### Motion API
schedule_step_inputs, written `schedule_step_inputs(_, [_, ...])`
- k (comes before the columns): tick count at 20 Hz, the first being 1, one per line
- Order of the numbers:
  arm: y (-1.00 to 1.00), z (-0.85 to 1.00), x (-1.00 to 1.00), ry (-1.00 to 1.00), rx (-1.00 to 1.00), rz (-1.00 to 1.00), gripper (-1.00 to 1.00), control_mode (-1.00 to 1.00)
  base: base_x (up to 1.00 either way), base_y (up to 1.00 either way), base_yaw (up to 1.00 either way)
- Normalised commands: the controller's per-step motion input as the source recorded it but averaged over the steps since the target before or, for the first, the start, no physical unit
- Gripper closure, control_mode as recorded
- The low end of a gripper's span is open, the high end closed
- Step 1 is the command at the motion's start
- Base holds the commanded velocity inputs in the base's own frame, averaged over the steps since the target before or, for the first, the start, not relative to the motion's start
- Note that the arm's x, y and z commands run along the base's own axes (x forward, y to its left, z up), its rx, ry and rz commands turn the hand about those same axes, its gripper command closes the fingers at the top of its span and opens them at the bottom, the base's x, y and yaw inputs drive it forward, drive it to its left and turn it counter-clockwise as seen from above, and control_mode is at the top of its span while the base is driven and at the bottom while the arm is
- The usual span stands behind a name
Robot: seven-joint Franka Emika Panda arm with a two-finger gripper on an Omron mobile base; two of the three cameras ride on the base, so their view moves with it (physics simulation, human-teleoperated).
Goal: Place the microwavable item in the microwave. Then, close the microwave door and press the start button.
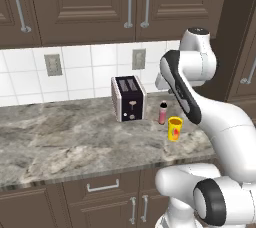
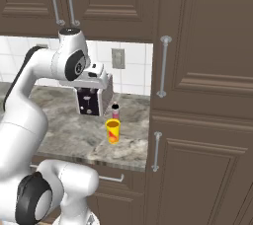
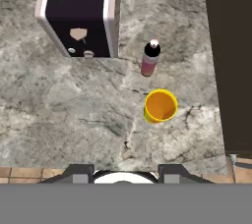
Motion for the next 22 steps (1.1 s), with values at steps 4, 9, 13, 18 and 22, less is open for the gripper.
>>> schedule_step_inputs(4, [0.00, -0.03, -0.08, -0.02, -0.01, 0.00, -1.00, -1.00, 0.00, 0.00, 0.00])
schedule_step_inputs(9, [0.12, -0.84, 0.00, 0.08, -0.20, 0.00, -1.00, -1.00, 0.00, 0.00, 0.00])
schedule_step_inputs(13, [0.04, -1.00, 0.15, 0.29, -0.23, -0.01, -1.00, -1.00, 0.00, 0.00, 0.00])
schedule_step_inputs(18, [0.00, -0.74, 0.28, 0.18, -0.06, 0.00, -1.00, -1.00, 0.00, 0.00, 0.00])
schedule_step_inputs(22, [-0.03, -0.25, 0.41, 0.08, 0.00, 0.00, -1.00, -1.00, 0.00, 0.00, 0.00])
